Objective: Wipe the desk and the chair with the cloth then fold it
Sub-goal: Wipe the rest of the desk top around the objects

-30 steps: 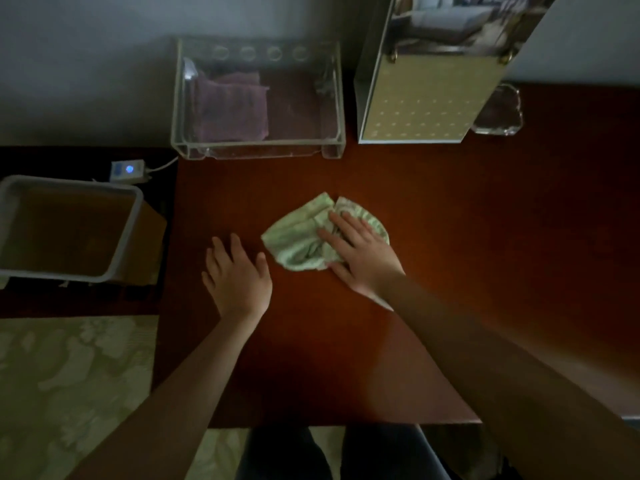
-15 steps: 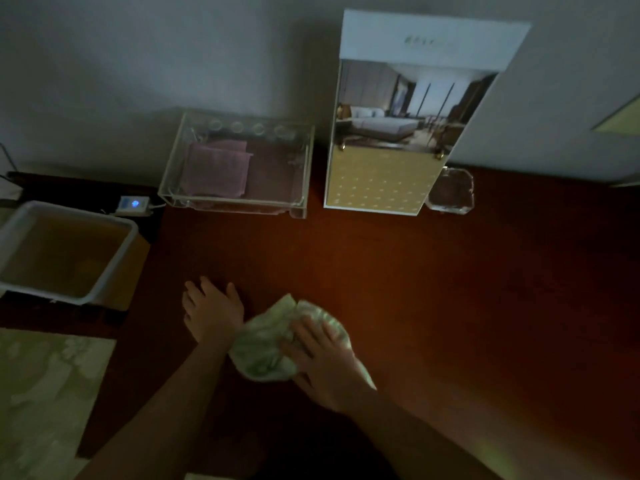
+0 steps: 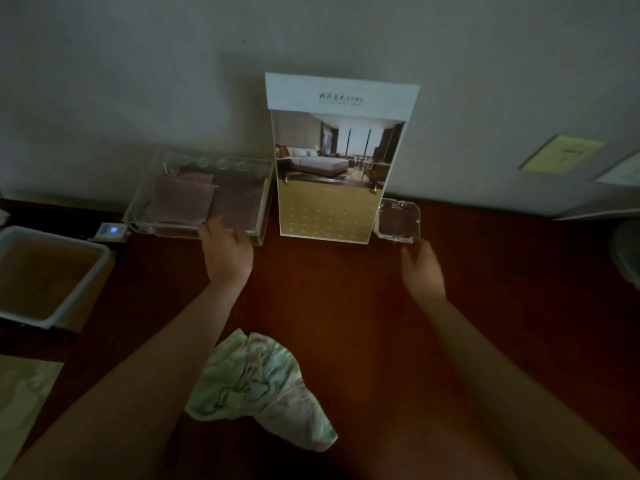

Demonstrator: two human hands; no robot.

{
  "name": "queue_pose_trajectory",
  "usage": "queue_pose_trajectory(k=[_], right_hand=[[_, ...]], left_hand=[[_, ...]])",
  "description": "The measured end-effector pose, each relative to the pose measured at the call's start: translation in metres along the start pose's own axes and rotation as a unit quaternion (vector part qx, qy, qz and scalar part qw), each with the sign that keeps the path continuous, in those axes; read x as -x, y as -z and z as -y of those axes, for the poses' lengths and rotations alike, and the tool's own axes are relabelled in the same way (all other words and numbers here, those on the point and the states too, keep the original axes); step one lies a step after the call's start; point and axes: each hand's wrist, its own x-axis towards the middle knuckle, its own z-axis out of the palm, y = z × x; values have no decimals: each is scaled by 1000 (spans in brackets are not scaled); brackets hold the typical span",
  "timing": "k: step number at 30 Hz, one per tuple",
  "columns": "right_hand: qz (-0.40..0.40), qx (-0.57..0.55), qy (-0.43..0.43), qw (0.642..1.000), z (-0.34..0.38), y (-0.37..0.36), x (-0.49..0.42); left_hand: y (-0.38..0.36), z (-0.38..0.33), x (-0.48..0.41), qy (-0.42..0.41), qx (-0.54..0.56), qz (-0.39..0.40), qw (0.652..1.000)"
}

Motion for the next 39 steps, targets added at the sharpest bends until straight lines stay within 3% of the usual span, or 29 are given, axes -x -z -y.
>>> queue_pose_trajectory(k=[3, 6, 10, 14, 24, 31, 39], right_hand=[[10, -39, 11, 999, 11, 23, -26], [44, -87, 45, 994, 37, 29, -40], [93, -182, 77, 976, 79, 28, -52], [101, -230, 100, 963, 110, 24, -59], [107, -327, 95, 934, 128, 33, -62], [71, -286, 92, 951, 137, 45, -54], [-3, -274, 154, 949, 163, 84, -40]], left_hand=[[-6, -21, -21, -1, 20, 92, 996], [-7, -47, -29, 58, 99, 180, 977], [-13, -74, -31, 55, 101, 257, 960], [-18, -84, -29, 60, 119, 234, 963], [-13, -92, -29, 34, 158, 269, 949], [-7, -96, -6, 27, 217, 255, 942], [24, -124, 18, -16, 271, 244, 931]])
